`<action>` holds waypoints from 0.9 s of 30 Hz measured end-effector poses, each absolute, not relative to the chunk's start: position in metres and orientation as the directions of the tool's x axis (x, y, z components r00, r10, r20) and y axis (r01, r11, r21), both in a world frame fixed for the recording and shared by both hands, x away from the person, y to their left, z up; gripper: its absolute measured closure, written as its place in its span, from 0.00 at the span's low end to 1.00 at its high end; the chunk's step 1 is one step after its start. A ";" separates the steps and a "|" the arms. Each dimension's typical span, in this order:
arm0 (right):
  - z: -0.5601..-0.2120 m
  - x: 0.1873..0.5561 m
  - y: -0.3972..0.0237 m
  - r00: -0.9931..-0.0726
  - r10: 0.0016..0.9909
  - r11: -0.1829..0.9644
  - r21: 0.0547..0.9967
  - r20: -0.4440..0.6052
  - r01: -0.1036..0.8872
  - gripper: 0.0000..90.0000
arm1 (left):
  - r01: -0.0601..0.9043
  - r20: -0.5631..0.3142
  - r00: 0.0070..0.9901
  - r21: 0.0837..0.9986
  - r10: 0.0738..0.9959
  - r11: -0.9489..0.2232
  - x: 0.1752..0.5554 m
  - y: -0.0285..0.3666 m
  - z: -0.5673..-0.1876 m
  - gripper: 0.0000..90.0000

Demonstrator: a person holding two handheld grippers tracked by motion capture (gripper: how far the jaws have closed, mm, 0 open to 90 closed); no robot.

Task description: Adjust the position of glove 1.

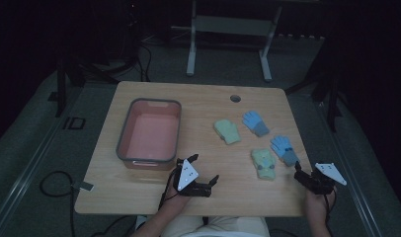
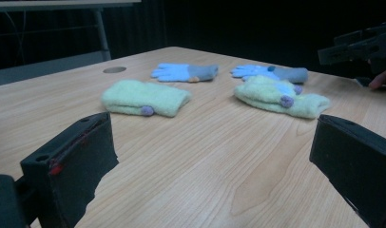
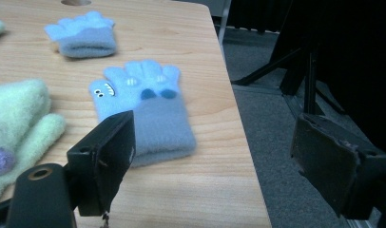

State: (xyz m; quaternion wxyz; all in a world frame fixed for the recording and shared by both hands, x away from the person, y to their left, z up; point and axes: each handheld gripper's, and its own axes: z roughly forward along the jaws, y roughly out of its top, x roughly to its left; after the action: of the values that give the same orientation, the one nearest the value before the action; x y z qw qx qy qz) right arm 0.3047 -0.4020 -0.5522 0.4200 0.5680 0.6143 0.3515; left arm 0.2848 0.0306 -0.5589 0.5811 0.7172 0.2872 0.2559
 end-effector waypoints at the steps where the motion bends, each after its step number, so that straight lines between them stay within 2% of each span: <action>1: -0.552 0.305 -0.402 0.002 0.993 0.108 0.908 -0.119 0.405 0.17 | 0.114 0.033 0.704 0.981 0.710 -0.160 0.285 0.031 -0.559 0.01; 13: -0.552 0.306 -0.403 0.037 0.991 0.102 0.899 -0.130 0.426 0.14 | 0.116 0.032 0.705 0.980 0.709 -0.159 0.285 0.031 -0.559 0.01; 17: -0.550 0.310 -0.406 0.038 0.993 0.079 0.874 -0.110 0.479 0.13 | 0.117 0.030 0.705 0.981 0.708 -0.157 0.285 0.031 -0.559 0.01; 20: -0.544 0.308 -0.407 0.057 0.992 0.073 0.876 -0.114 0.477 0.13 | 0.115 0.031 0.706 0.981 0.707 -0.158 0.285 0.031 -0.559 0.01; 23: -0.532 0.305 -0.404 0.091 0.984 0.095 0.882 -0.154 0.462 0.18 | 0.115 0.031 0.707 0.981 0.707 -0.158 0.285 0.031 -0.559 0.01; 27: -0.517 0.307 -0.405 -0.007 0.999 0.033 0.862 -0.034 0.505 0.21 | 0.115 0.031 0.707 0.981 0.707 -0.158 0.285 0.031 -0.559 0.01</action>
State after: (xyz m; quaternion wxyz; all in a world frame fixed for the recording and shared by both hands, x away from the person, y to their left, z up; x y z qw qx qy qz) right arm 0.3067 -0.4052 -0.5166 0.3609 0.6053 0.6214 0.3424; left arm 0.2850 0.0310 -0.5588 0.5822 0.7172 0.2863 0.2543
